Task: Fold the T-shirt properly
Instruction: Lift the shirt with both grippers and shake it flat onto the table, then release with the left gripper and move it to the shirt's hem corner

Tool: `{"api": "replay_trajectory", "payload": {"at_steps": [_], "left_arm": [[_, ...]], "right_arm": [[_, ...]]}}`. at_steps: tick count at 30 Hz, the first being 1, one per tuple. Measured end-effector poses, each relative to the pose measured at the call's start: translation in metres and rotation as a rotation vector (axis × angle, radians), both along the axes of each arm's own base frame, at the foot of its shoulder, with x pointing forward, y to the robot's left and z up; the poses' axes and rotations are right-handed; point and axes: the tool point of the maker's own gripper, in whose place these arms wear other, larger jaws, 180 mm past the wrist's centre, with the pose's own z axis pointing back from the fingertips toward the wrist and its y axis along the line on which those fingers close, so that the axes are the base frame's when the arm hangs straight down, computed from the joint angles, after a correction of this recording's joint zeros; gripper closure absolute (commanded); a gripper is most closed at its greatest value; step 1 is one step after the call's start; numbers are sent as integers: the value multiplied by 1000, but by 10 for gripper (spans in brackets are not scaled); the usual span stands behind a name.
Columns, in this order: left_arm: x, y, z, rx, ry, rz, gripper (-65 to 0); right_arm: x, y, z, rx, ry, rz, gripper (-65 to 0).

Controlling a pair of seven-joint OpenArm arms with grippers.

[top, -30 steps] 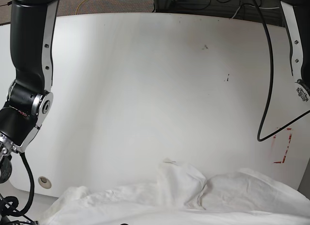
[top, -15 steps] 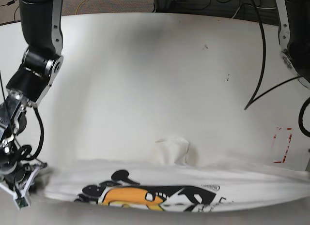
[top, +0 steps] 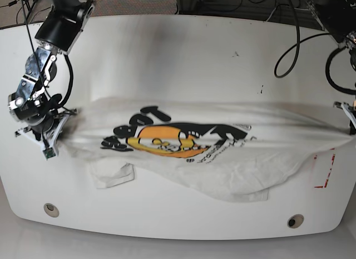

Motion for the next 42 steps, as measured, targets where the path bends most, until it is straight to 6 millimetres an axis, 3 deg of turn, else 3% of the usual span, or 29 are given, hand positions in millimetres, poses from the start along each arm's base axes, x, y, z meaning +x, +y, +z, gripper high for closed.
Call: {"api": "replay_trajectory", "payload": {"at_steps": [8,12,20,26,30,36,38,40,42], "left_arm": [[-51,7,-49,-9,129,9,0],[-77,9,-69,-10,200,10,0],[-103,19,-79,-13,239,48,0],[-117,21,-86,-9,276,61,-4],[-121,22,-88,-9,287,61,-110],[-123,24,-88,3,297,68,-389],[-124,25,-88,5,301,71,-453],[-124,25,-88,4,301,71,-493],[-123,24,-88,4,299,70,-485]], "right_arm": [[-62,11,-53,60,128,-50,-10],[-82,18,-71,81,170,-48,-10],[-111,30,-94,115,234,-51,-10],[-117,31,-98,120,245,-50,-10],[-116,32,-97,122,241,-49,-10],[-116,31,-97,118,243,-51,-10],[-116,31,-97,118,243,-51,-10],[-117,30,-97,116,244,-52,-10],[-117,29,-97,112,246,-53,-10]]}}
